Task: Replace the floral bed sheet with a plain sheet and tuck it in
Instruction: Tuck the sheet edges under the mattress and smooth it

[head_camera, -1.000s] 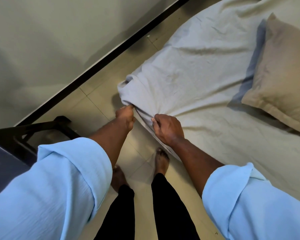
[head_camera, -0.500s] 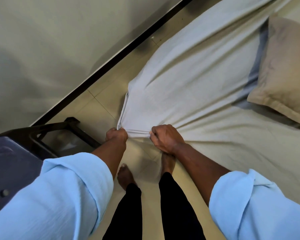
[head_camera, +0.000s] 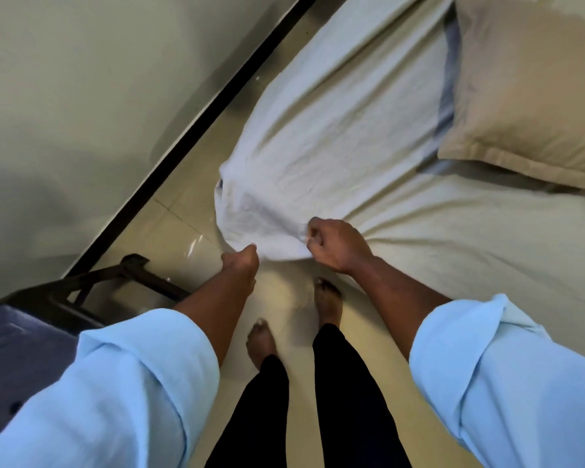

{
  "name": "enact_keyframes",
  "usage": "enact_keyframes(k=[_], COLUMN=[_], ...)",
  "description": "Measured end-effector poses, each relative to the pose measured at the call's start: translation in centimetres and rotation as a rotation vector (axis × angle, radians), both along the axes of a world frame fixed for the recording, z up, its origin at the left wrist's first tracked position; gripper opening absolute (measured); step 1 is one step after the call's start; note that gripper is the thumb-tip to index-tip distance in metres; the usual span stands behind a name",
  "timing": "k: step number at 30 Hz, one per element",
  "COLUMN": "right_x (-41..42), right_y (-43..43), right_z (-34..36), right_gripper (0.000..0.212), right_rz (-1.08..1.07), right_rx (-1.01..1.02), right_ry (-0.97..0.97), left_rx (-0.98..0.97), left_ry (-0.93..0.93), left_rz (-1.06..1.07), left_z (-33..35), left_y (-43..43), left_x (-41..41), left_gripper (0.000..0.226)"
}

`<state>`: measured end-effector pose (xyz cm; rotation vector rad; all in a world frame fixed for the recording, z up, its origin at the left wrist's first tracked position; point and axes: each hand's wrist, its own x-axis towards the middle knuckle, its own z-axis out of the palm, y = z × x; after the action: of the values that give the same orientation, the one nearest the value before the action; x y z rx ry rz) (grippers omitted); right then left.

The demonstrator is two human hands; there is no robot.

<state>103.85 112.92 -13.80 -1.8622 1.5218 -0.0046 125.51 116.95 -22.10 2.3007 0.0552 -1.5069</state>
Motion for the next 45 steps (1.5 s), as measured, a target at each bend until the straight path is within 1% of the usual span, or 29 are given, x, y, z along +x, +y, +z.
enact_keyframes(k=[1,3,4,7,9,10,12,13,15,17,19,20,22,24,26,27,30,31,34,36,39,43,45], right_x=[-1.1,-3.7,-5.1,-9.6,-13.0,-14.6,-18.0,-19.4,-22.7,-25.3,-28.5,-29.8,-32.5,-35.4,-37.6,-38.9,-41.2,-41.6,-42.4,-42.3,-42.1,-43.3,-44.2], right_y=[0.5,2.3,3.5,7.9,11.0,12.4,15.0,16.0,18.1,19.3,20.9,21.5,23.1,24.9,26.4,27.2,27.7,27.7,28.0,28.5,29.5,31.8,33.7], right_z=[0.2,0.7,1.1,1.7,1.9,1.9,1.6,1.5,0.7,0.1,-0.3,-0.5,-0.6,-0.8,-1.3,-1.7,-2.7,-2.9,-3.5,-3.8,-3.3,-2.9,-2.7], right_gripper=[0.01,0.01,0.013,0.025,0.035,0.041,0.049,0.052,0.055,0.06,0.067,0.069,0.072,0.071,0.066,0.06,0.028,0.023,0.015,0.017,0.017,0.014,0.014], right_rz=[-0.042,-0.138,-0.182,-0.275,-0.335,-0.363,-0.422,-0.439,-0.467,-0.468,-0.443,-0.399,-0.32,-0.281,-0.234,-0.196,-0.107,-0.085,-0.048,-0.043,-0.077,-0.099,-0.123], right_rx=[-0.01,-0.004,0.009,0.018,0.03,0.04,0.036,0.019,0.007,-0.015,-0.027,-0.034,-0.034,-0.063,-0.111,-0.131,-0.21,-0.224,-0.256,-0.277,-0.27,-0.251,-0.223], right_ry=[0.005,0.02,0.028,0.081,0.168,0.228,0.35,0.402,0.454,0.468,0.451,0.436,0.441,0.497,0.508,0.49,0.356,0.315,0.261,0.259,0.232,0.207,0.219], left_rx=[-0.03,-0.092,-0.091,-0.071,-0.075,-0.106,-0.199,-0.251,-0.411,-0.623,-0.801,-0.845,-0.799,-0.757,-0.809,-0.836,-0.893,-0.923,-0.995,-0.994,-0.994,-0.974,-0.939], left_ry=[0.038,0.074,0.102,0.2,0.245,0.231,0.118,0.048,-0.032,-0.131,-0.267,-0.335,-0.469,-0.588,-0.628,-0.637,-0.684,-0.7,-0.727,-0.737,-0.662,-0.403,-0.324], left_rz=[-0.078,-0.349,-0.456,-0.647,-0.747,-0.825,-1.113,-1.258,-1.422,-1.568,-1.742,-1.807,-1.922,-1.977,-2.009,-2.031,-2.01,-2.005,-2.055,-2.091,-2.105,-2.111,-2.116], left_z=[1.7,3.5,4.1,5.2,6.5,6.8,6.8,7.0,7.3,7.5,7.2,6.9,6.6,6.6,6.8,6.8,6.4,6.3,6.1,6.3,6.5,6.4,6.5], left_y=[0.3,1.0,1.5,3.1,3.9,4.3,5.6,6.1,7.1,7.7,9.0,9.6,10.8,11.8,12.5,13.2,14.4,14.6,14.7,14.3,14.6,15.9,16.7], left_x=[-1.1,-3.2,-4.5,-8.2,-11.1,-12.5,-15.6,-16.9,-20.2,-23.1,-27.1,-28.7,-32.4,-36.1,-38.7,-40.1,-40.9,-40.6,-40.2,-40.6,-41.6,-42.9,-44.1], left_gripper=[0.07,0.043,0.035,0.031,0.031,0.032,0.037,0.035,0.027,0.022,0.028,0.034,0.045,0.049,0.042,0.039,0.031,0.028,0.016,0.019,0.023,0.014,0.017])
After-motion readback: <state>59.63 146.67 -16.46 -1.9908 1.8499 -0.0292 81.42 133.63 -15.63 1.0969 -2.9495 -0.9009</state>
